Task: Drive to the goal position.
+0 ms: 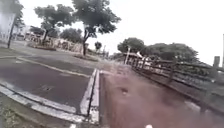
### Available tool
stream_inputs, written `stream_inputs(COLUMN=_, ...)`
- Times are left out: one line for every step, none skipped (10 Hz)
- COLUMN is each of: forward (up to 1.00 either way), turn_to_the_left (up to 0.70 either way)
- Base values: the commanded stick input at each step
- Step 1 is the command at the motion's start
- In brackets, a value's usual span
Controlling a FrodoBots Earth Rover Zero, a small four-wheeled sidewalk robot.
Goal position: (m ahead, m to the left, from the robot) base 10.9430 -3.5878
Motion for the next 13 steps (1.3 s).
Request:
stream_inputs(forward=0.85, turn_to_the_left=-0.33)
stream_inputs(forward=0.85, turn_to_the_left=-0.33)
stream_inputs(forward=0.85, turn_to_the_left=-0.33)
stream_inputs(forward=0.85, turn_to_the_left=-0.33)
stream_inputs(forward=0.85, turn_to_the_left=-0.33)
stream_inputs(forward=0.85, turn_to_the_left=-0.33)
stream_inputs(forward=0.85, turn_to_the_left=-0.33)
stream_inputs(forward=0.85, turn_to_the_left=-0.33)
stream_inputs(forward=0.85, turn_to_the_left=-0.33)
stream_inputs(forward=0.85, turn_to_the_left=-0.33)
stream_inputs(forward=0.85, turn_to_the_left=-0.33)
stream_inputs(forward=0.85, turn_to_the_left=-0.32)
stream_inputs(forward=0.85, turn_to_the_left=-0.23)
